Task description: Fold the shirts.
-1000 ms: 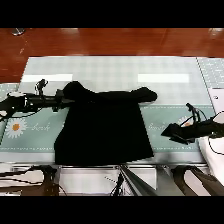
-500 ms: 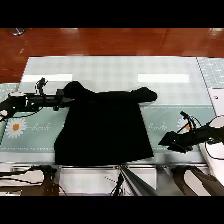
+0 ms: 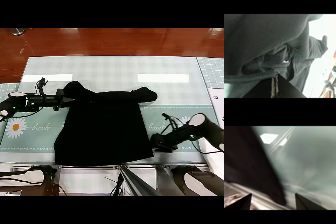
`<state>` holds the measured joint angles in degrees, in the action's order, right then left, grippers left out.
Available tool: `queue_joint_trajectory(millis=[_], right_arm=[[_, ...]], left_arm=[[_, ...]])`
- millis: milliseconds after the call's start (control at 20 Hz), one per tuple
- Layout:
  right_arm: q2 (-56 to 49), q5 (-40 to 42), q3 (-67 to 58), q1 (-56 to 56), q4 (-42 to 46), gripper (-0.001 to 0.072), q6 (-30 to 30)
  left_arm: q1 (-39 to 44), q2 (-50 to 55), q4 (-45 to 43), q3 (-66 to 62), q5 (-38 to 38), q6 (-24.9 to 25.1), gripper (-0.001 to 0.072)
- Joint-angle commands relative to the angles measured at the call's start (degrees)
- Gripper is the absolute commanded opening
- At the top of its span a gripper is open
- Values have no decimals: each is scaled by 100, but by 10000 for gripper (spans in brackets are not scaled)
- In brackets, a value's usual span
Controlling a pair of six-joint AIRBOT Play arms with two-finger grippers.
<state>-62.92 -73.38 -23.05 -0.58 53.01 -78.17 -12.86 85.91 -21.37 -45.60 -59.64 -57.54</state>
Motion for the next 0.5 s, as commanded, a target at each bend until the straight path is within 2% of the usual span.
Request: queue_joint_trajectory(millis=[0, 50, 100, 150, 200, 300, 450], right_arm=[[-470, 533, 2, 514, -555, 599, 219], [-525, 570, 2, 562, -748, 526, 330], [-522, 632, 0, 616, -929, 412, 420], [-520, 629, -28, 640, -1062, 271, 586], [-520, 535, -105, 638, -1119, 38, 761], [-520, 374, -444, 634, -791, 29, 778], [-527, 330, -1338, 553, 337, 29, 343]], left_arm=[[2, 2, 0, 2, 4, -13, 20], [2, 0, 0, 2, 2, -13, 20], [2, 0, 0, 2, 4, -13, 20], [2, -2, 0, 2, 0, -15, 20], [0, -11, 0, 2, -39, -15, 20], [-90, -90, -4, -33, -146, -2, 20], [-562, -444, -2, -339, -450, 9, 20]])
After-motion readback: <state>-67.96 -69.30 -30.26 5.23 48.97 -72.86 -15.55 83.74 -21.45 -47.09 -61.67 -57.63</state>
